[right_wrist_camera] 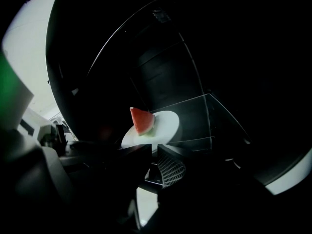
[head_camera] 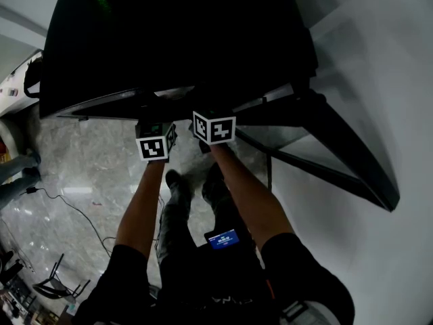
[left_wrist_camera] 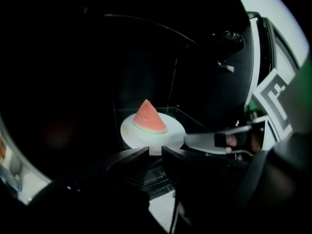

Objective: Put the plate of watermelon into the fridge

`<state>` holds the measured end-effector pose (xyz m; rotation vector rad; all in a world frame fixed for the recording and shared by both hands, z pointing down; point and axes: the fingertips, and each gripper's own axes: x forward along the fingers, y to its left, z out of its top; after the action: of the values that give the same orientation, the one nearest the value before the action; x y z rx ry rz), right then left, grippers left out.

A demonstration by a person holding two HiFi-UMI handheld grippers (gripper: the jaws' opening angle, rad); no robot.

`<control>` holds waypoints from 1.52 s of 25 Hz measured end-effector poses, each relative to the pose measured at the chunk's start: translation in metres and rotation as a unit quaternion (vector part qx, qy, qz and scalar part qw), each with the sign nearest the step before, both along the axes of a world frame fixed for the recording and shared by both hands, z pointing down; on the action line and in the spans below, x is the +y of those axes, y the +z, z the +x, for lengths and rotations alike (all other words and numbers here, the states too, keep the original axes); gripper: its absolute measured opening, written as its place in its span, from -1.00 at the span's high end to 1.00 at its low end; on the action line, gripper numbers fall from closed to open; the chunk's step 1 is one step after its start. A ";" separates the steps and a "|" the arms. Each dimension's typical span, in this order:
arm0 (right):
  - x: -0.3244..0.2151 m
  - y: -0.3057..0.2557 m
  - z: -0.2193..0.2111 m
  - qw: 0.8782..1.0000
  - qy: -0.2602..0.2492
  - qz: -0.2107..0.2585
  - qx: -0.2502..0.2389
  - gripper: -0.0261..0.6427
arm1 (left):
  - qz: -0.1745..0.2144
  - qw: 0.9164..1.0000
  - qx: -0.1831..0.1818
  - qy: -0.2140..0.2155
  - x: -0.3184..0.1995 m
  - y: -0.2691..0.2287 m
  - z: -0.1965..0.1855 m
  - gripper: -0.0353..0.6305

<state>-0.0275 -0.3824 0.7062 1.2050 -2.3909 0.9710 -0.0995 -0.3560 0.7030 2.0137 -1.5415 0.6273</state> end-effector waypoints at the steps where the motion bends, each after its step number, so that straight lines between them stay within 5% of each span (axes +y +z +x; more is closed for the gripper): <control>1: 0.000 0.000 0.000 1.000 0.000 0.001 -0.001 0.79 | -0.001 1.000 -0.006 0.001 -0.004 -0.003 -0.001 0.64; 6: -0.001 0.000 -0.001 1.000 -0.002 0.000 0.001 0.79 | -0.031 0.999 -0.040 -0.004 -0.005 -0.002 -0.014 0.64; 11: -0.004 -0.001 -0.001 1.000 -0.002 0.002 0.003 0.79 | -0.019 1.000 -0.017 -0.012 -0.009 0.002 -0.016 0.64; 30: -0.039 -0.002 -0.002 0.998 0.024 -0.023 0.047 0.80 | -0.038 0.999 -0.018 -0.015 -0.045 0.003 -0.013 0.71; 38: -0.022 -0.018 0.003 0.998 0.009 -0.020 0.055 0.80 | -0.017 0.999 0.042 0.027 -0.031 -0.019 -0.002 0.71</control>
<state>-0.0243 -0.4045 0.6880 1.2346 -2.2695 0.9275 -0.1011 -0.3873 0.6837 2.0350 -1.4236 0.5793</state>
